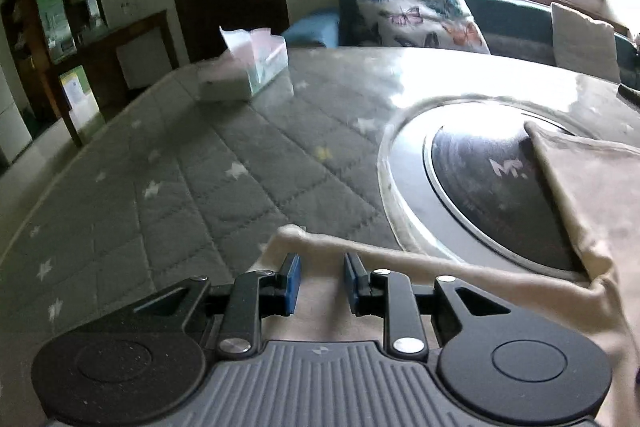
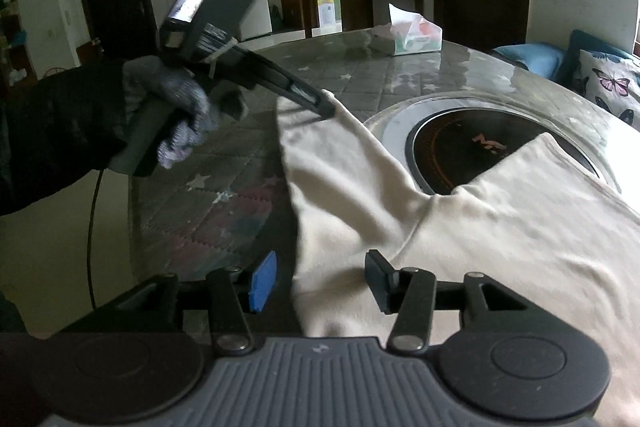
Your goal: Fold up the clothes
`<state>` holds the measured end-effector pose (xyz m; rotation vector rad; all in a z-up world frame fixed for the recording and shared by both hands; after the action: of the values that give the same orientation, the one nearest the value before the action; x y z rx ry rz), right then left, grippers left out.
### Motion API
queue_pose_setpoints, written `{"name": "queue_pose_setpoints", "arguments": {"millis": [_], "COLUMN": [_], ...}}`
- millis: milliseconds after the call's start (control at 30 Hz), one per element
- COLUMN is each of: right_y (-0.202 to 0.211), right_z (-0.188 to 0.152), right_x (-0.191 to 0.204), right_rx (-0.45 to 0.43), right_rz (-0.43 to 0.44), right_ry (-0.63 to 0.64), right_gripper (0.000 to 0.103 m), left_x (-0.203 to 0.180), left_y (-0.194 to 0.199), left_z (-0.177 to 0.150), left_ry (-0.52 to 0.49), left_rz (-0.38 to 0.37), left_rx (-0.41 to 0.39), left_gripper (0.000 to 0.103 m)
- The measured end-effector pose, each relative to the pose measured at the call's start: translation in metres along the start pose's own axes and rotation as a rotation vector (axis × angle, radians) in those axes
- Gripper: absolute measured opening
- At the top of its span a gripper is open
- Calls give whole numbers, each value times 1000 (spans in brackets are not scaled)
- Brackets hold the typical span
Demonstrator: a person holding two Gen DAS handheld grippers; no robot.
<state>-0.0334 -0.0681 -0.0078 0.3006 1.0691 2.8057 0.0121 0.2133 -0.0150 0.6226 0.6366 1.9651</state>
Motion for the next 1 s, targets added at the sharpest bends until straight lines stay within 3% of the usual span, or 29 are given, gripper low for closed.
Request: {"name": "queue_pose_setpoints", "arguments": {"millis": [267,467,667,767,900,1000], "right_y": [-15,-27,-28,-17,27,63], "right_z": [7,19,15,9,1,-16], "right_x": [12,-8,6,12,-2,-24], "right_rx": [28,-13,21,14,-85,-148], "right_rz": [47,-31,74,81,4,-126], "right_ry": [53,-32,17,16,-73,-173], "right_gripper": [53,59,64,64,65,66], "left_x": [2,1,0,-1,-4,-11], "left_y": [-16,-17,-17,-16,-10,0], "left_z": [9,8,11,11,12,15], "left_ry": [-67,-89,-92,-90,-92,-94], "left_rz": [27,36,49,54,51,35], "left_rx": [-29,-36,-31,-27,-30,-48], "left_gripper": [28,28,28,29,32,36]}}
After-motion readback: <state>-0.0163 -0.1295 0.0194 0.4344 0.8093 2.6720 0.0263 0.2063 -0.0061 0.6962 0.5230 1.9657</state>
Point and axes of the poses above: each gripper's, at about its wrist camera, not at the fingertips, and y roughly against the way its jaws point, x to its left, z to its top, the point moved 1 cm from there along -y, roughly the way its jaws point, and after that the axes turned 3 degrees about z, right-handed, at the moved point
